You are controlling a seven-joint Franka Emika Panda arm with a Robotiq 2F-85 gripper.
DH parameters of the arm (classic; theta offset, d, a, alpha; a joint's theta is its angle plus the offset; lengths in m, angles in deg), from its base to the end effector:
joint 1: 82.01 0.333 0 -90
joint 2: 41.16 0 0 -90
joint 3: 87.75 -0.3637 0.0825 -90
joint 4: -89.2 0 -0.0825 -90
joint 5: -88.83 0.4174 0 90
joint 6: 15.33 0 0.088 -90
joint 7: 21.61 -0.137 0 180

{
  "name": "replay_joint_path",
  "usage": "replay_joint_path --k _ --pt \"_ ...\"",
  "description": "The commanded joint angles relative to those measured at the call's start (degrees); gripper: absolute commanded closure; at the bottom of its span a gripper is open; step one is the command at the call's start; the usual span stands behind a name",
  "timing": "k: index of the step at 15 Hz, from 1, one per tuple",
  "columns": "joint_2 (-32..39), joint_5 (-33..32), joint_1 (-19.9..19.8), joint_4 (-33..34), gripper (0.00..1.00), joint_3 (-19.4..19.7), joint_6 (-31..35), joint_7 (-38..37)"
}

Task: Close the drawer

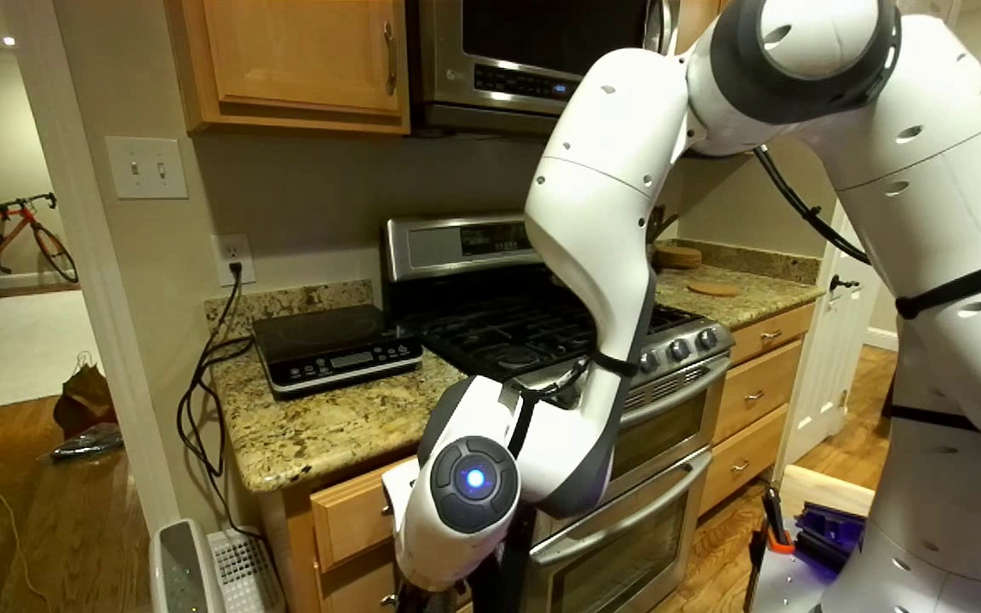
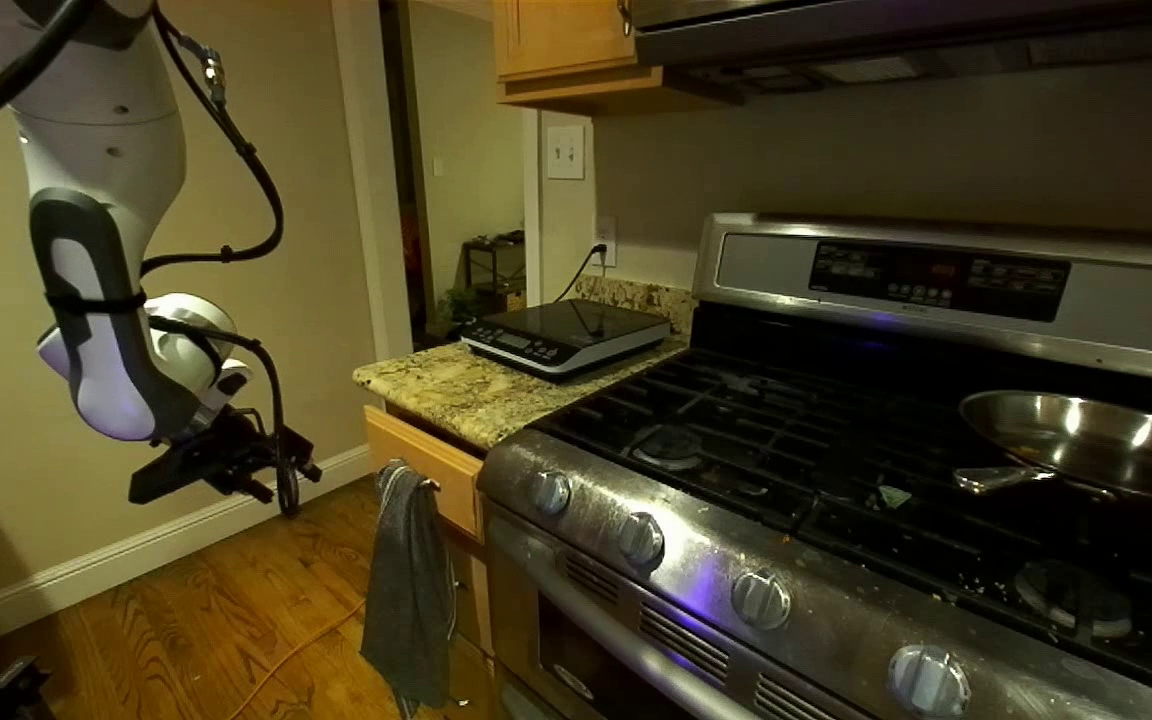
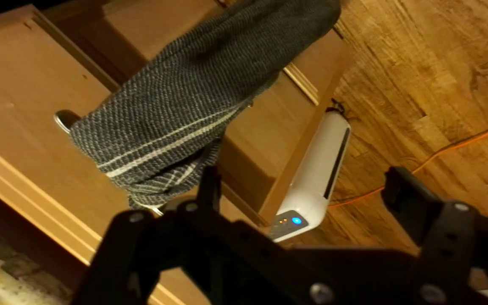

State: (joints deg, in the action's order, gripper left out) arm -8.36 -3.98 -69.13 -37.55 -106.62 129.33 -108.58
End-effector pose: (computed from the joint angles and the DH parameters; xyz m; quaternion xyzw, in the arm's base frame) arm 0.4672 0.2976 0.0955 0.9339 0.2142 0.2286 0.1722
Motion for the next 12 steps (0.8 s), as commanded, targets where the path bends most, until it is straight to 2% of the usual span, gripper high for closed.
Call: replay_joint_path --k 1,7,11,12 --pt "3.2 2.9 1.8 4.4 0.24 2.4 -5.1 -6.2" --pt "1.7 5.9 2.5 6.6 0.63 3.5 -11.1 -17.3" --pt "0.6 5.1 3.0 6.9 0.89 4.0 -15.9 -26.7" --pt "1.1 5.0 3.2 7.4 0.90 4.3 -17.4 -29.0"
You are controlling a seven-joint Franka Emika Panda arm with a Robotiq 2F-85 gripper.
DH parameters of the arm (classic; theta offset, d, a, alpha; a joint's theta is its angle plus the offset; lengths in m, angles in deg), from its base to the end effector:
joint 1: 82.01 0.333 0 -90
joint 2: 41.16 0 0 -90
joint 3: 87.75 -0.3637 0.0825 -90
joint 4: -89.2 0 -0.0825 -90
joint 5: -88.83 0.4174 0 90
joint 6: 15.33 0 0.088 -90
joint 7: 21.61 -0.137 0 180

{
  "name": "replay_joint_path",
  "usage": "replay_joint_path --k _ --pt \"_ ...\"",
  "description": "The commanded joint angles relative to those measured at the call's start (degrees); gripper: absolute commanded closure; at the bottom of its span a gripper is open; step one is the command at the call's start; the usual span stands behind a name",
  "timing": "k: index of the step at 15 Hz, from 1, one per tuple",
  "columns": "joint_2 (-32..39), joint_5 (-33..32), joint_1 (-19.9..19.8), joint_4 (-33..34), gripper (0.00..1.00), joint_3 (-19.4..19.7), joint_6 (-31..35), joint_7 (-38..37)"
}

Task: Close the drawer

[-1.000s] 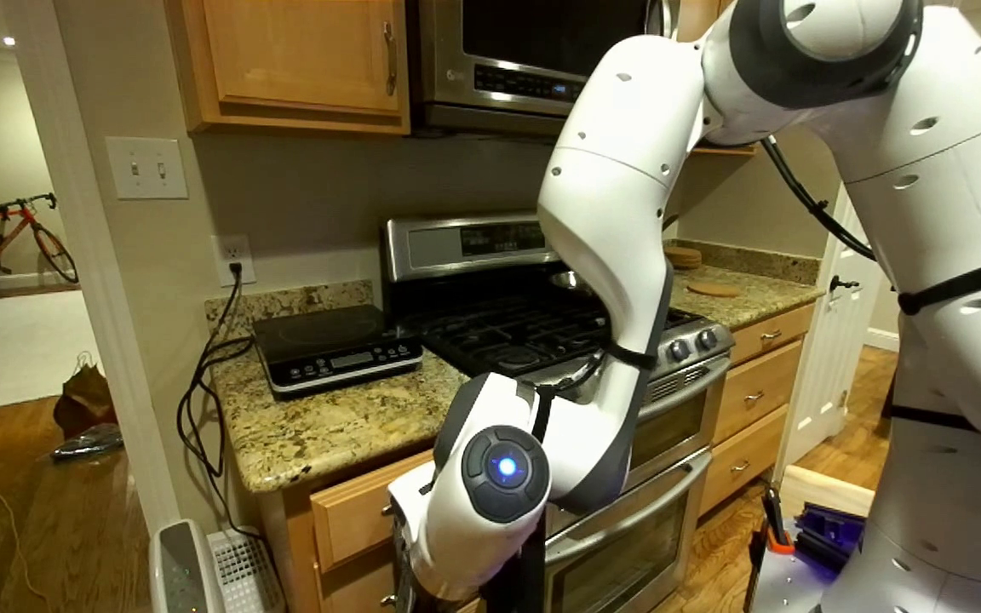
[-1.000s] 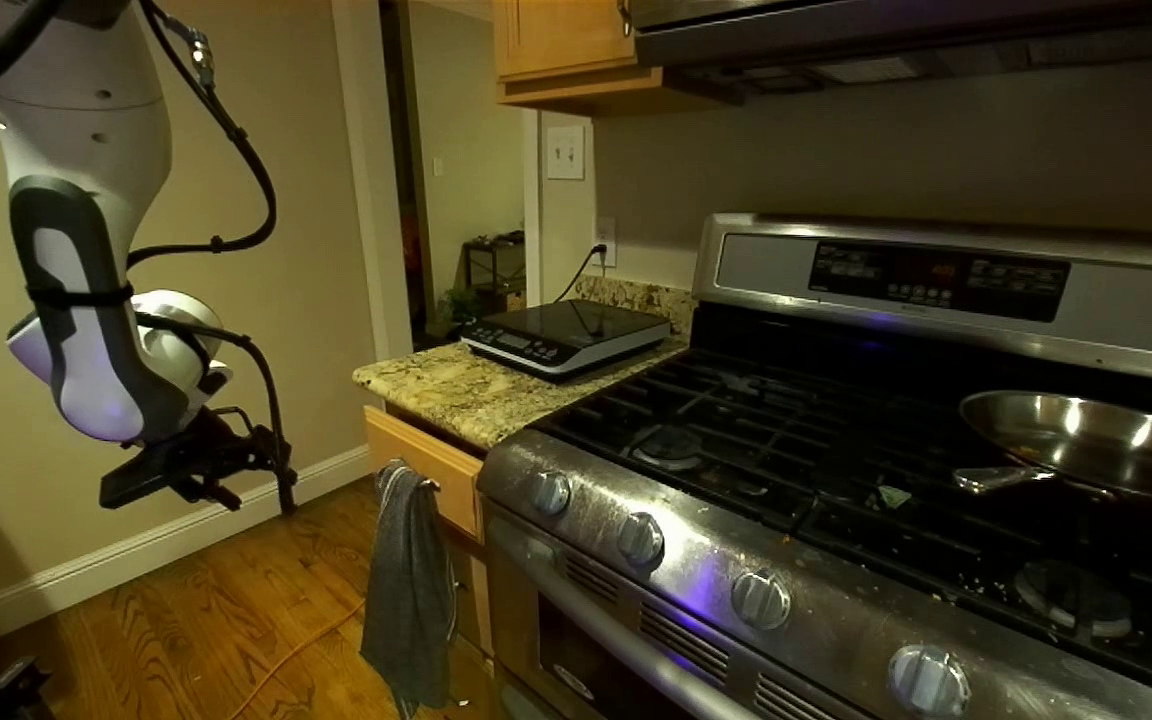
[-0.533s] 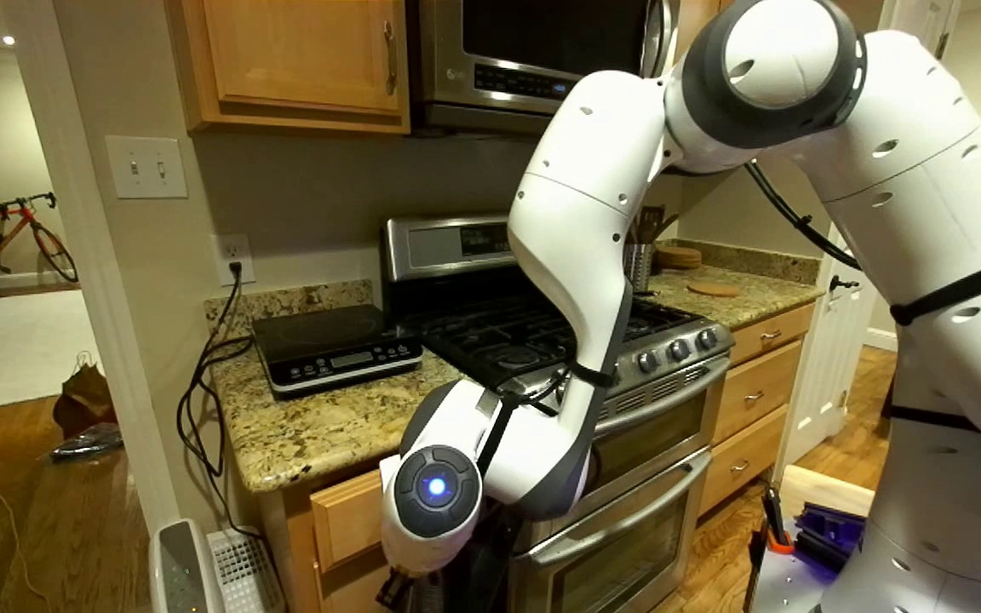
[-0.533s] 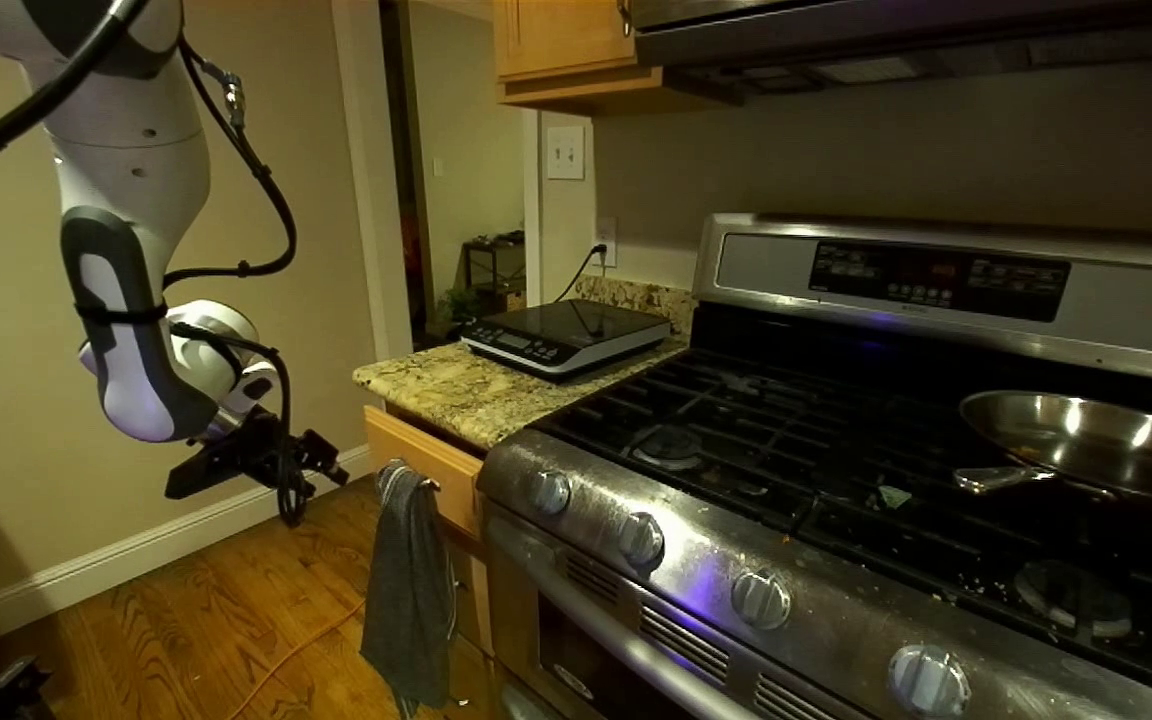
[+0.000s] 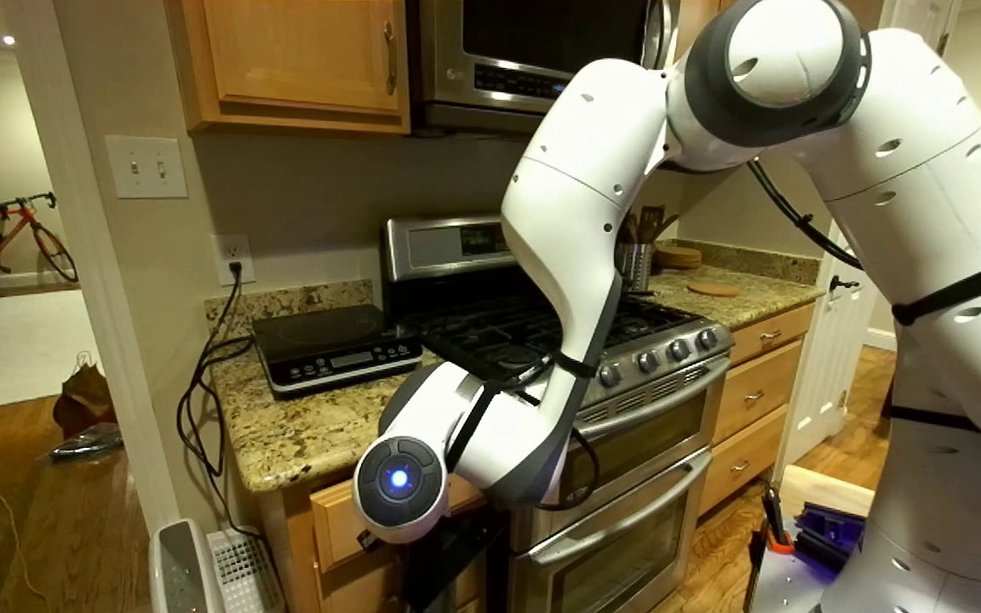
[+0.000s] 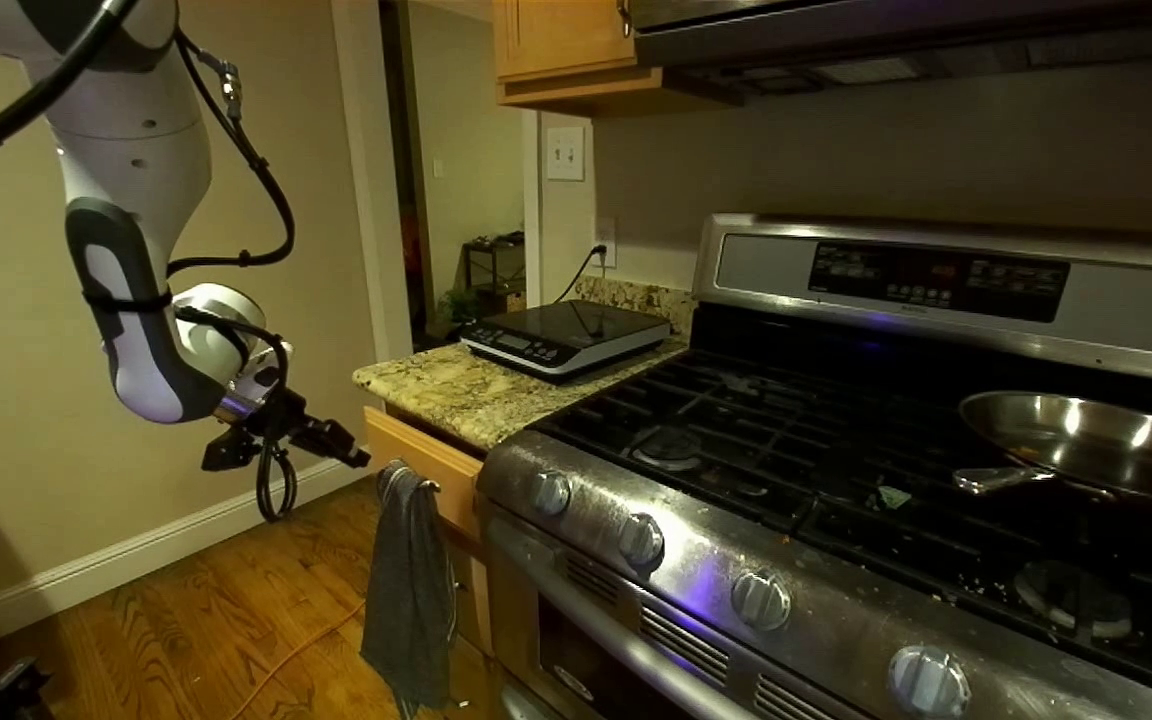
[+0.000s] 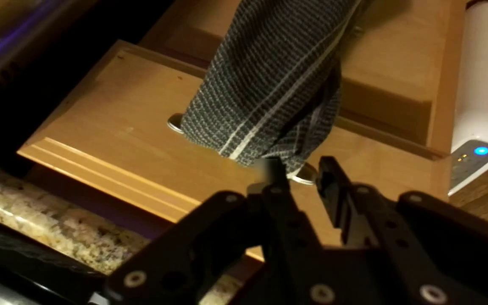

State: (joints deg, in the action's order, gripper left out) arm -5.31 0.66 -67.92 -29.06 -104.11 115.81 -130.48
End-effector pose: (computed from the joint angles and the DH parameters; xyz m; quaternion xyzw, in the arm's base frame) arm 0.5429 0.2734 0.1060 0.9237 -0.0583 0.3079 0.2206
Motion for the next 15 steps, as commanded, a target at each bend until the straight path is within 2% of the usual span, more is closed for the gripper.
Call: replay_joint_path --k 1,3,7,15 --pt "-1.5 0.4 2.2 -0.6 0.92 2.0 -5.3 -9.4" --pt "-0.2 0.0 2.6 0.4 0.95 2.8 -8.5 -14.3" --pt "2.4 -2.2 2.9 2.5 0.91 4.0 -12.5 -20.4" --pt "9.3 -8.0 2.1 8.6 0.91 4.7 -11.1 -22.8"
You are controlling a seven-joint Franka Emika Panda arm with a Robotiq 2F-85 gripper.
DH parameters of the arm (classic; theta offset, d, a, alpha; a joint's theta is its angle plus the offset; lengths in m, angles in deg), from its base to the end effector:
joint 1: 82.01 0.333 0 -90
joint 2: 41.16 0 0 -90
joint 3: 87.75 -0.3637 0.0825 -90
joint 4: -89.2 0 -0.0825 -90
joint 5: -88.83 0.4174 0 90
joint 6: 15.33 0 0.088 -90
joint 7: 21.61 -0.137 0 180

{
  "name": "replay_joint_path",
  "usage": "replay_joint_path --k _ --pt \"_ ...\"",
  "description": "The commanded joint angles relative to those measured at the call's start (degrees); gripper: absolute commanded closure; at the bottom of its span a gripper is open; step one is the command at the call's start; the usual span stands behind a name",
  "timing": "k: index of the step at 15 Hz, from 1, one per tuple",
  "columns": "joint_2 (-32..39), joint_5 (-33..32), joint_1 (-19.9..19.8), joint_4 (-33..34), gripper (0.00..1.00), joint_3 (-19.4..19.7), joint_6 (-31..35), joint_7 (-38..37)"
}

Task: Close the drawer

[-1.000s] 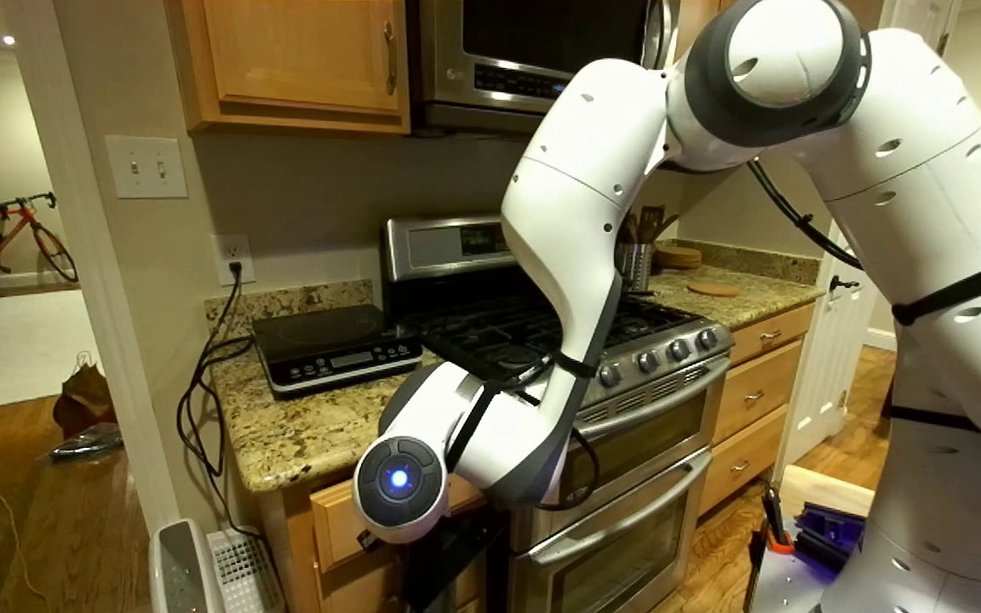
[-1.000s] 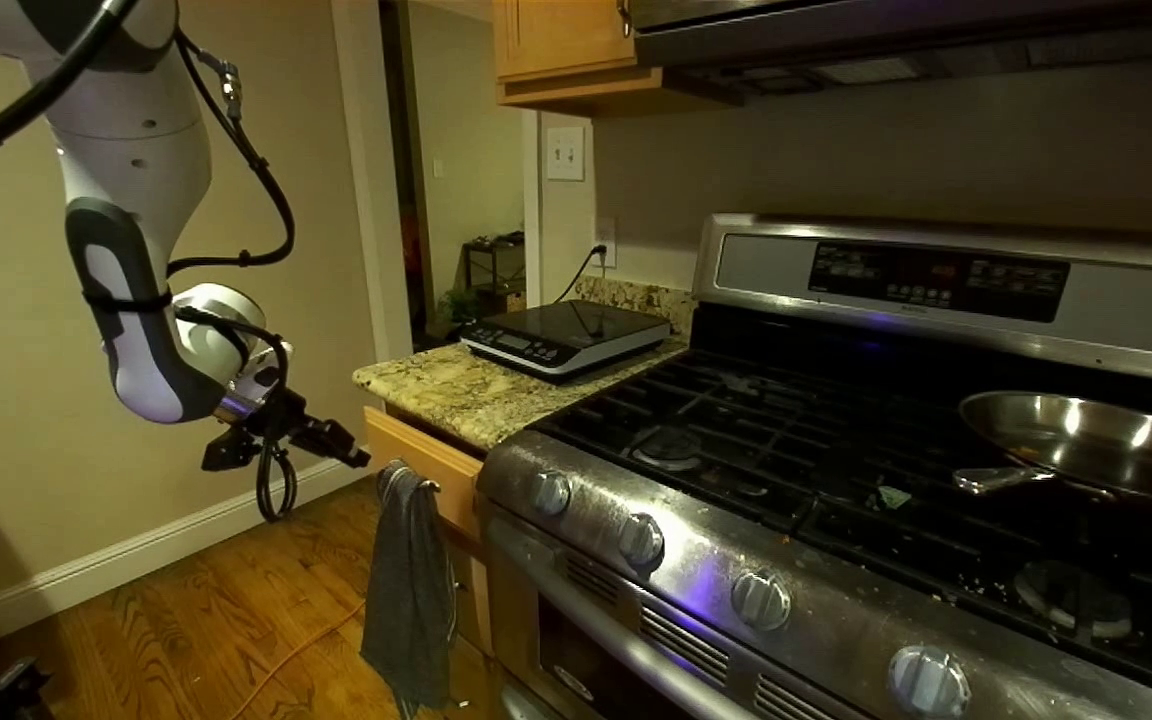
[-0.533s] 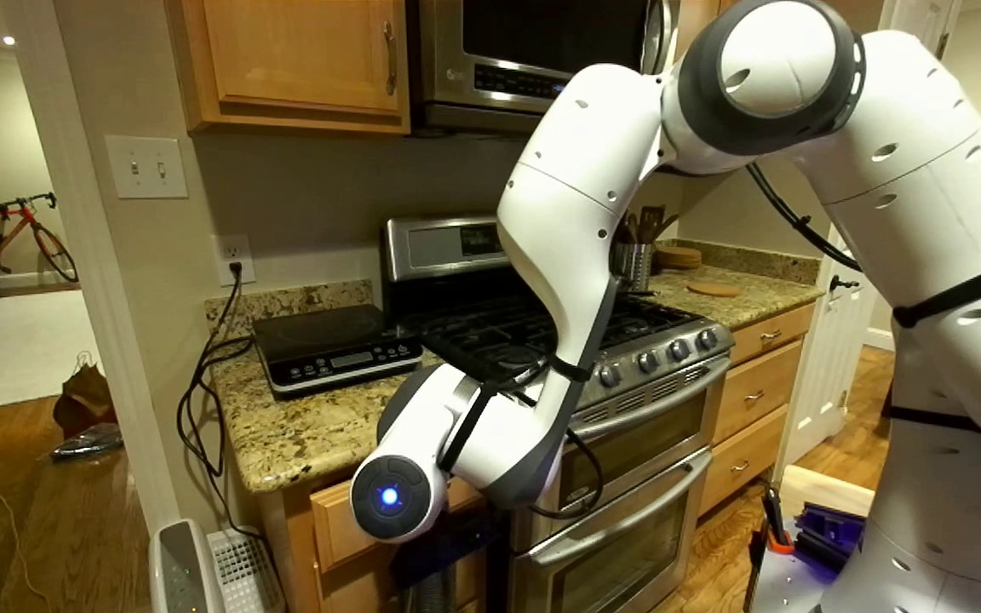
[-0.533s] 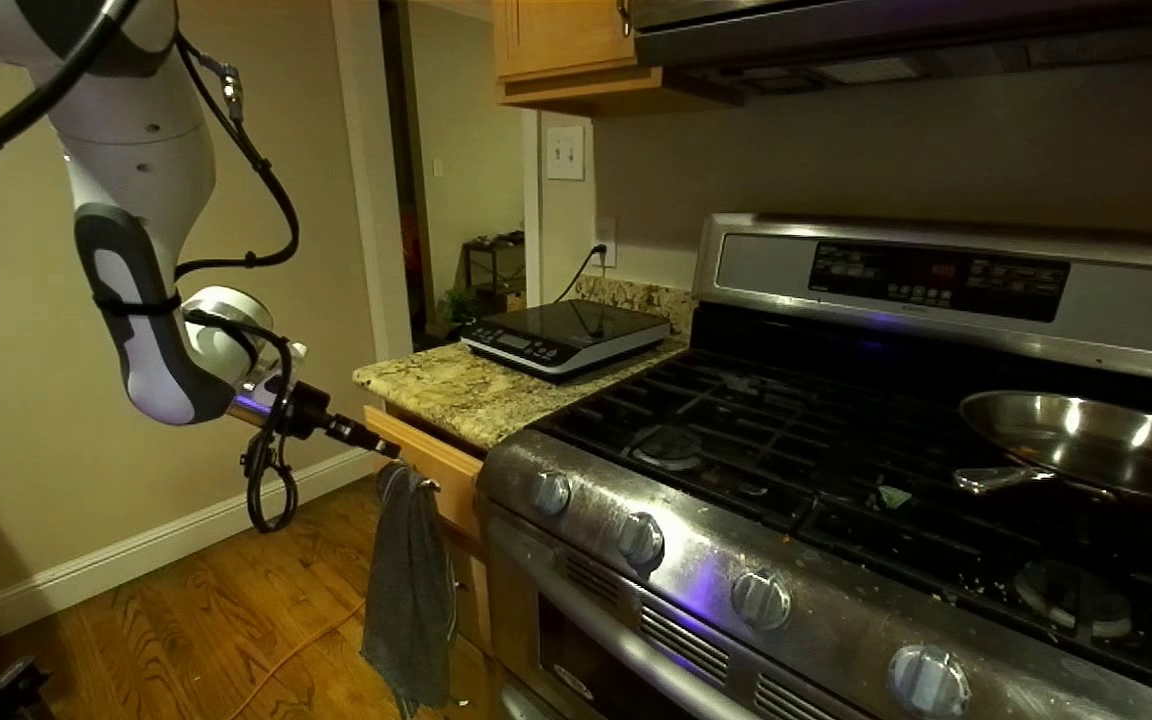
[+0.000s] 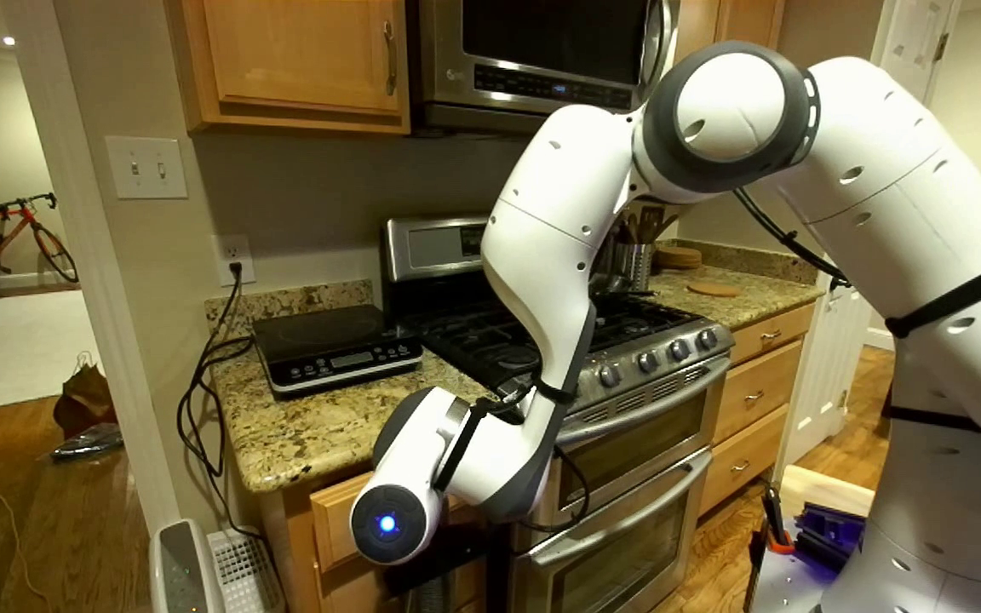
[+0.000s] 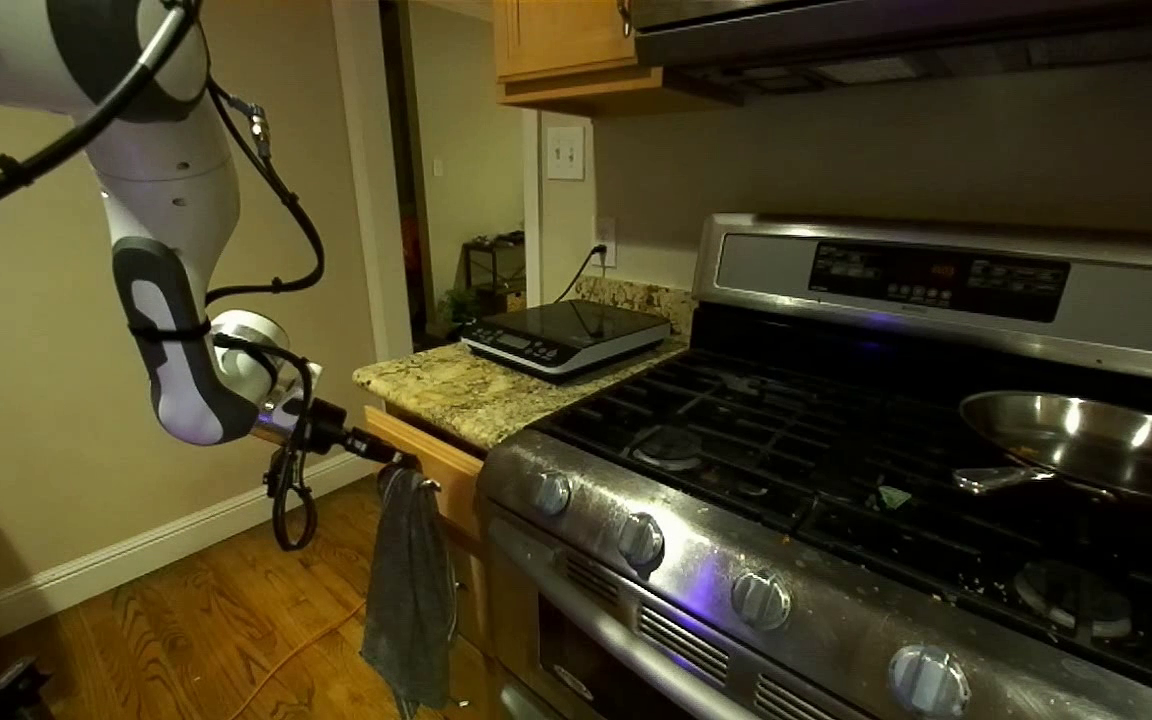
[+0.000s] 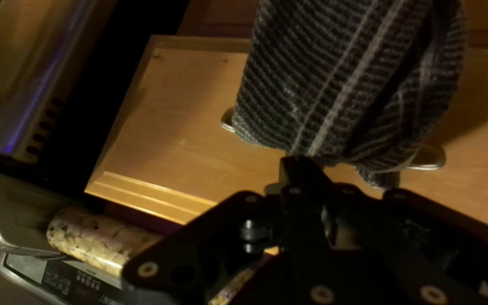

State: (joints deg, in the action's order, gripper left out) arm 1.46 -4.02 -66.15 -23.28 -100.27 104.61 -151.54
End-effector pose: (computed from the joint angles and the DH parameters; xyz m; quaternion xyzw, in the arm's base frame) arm 0.5813 0.2324 0.0705 0.8545 -0.2163 0.3967 0.2563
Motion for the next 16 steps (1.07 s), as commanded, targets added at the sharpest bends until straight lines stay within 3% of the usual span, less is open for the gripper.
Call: replay_joint_path --k 1,16 --pt "3.3 -4.0 0.3 3.4 0.91 0.9 0.2 -1.5" --pt "5.9 -8.2 0.9 6.4 0.93 -0.1 -3.2 2.9"
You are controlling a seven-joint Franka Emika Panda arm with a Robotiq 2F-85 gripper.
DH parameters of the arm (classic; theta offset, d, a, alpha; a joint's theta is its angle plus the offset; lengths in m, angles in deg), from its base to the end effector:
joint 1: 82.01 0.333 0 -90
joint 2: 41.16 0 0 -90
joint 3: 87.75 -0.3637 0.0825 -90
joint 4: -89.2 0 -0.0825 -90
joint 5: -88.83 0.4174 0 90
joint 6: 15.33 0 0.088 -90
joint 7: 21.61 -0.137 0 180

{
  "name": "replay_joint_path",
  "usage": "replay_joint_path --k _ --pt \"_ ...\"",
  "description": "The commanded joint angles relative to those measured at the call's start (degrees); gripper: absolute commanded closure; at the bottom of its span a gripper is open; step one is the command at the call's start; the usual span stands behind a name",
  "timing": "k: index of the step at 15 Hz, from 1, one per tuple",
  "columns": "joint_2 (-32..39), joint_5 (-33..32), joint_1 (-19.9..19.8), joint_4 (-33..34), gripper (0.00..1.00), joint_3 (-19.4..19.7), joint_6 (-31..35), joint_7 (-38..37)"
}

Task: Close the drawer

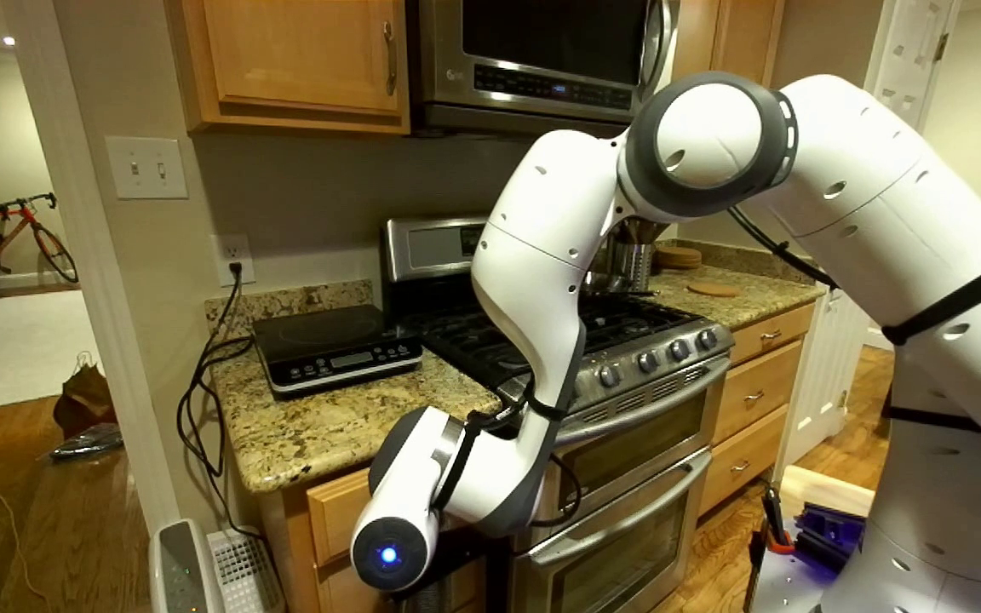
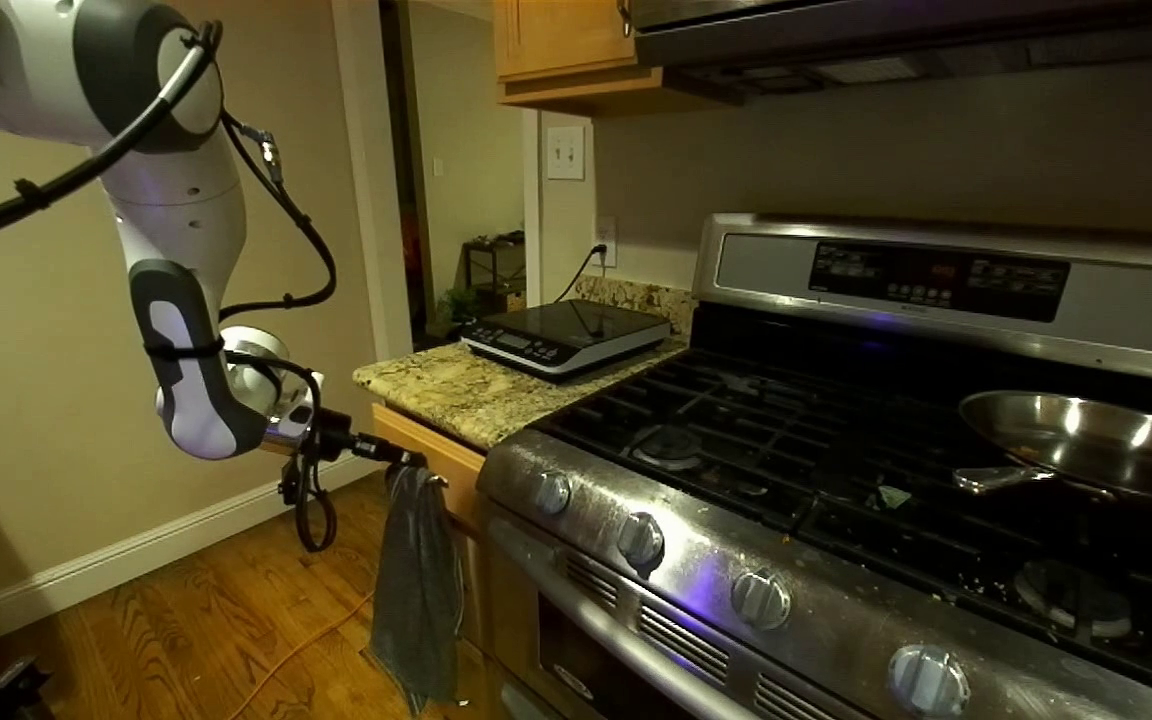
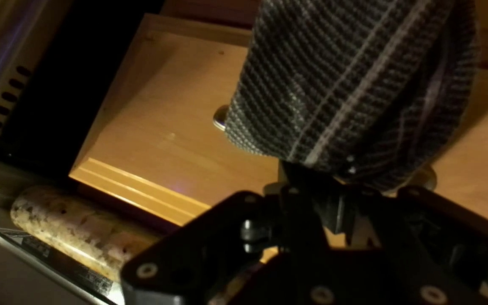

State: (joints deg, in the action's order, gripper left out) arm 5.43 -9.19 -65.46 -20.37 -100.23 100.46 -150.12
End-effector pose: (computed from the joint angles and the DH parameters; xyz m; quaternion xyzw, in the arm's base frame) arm 0.5921 0.2340 0.0501 0.8430 -0.1704 0.4243 0.2834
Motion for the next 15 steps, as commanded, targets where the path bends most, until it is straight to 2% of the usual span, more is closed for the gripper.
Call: replay_joint_path --k 1,2,3,8,12,15 --pt "0.7 -2.3 0.4 2.1 0.79 -0.8 0.9 1.7" --pt "-0.2 -2.8 0.6 1.1 0.66 -1.3 1.4 1.2" --pt "-1.6 -3.1 0.6 -0.5 0.62 -2.2 2.1 0.9" --pt "-7.8 -5.7 1.3 -5.9 0.29 -7.4 8.0 3.3" --pt "-11.8 -2.8 0.3 -8.8 0.02 -10.7 16.9 9.3" --pt "-12.3 1.7 -1.2 -10.0 0.00 -11.4 27.1 15.8"
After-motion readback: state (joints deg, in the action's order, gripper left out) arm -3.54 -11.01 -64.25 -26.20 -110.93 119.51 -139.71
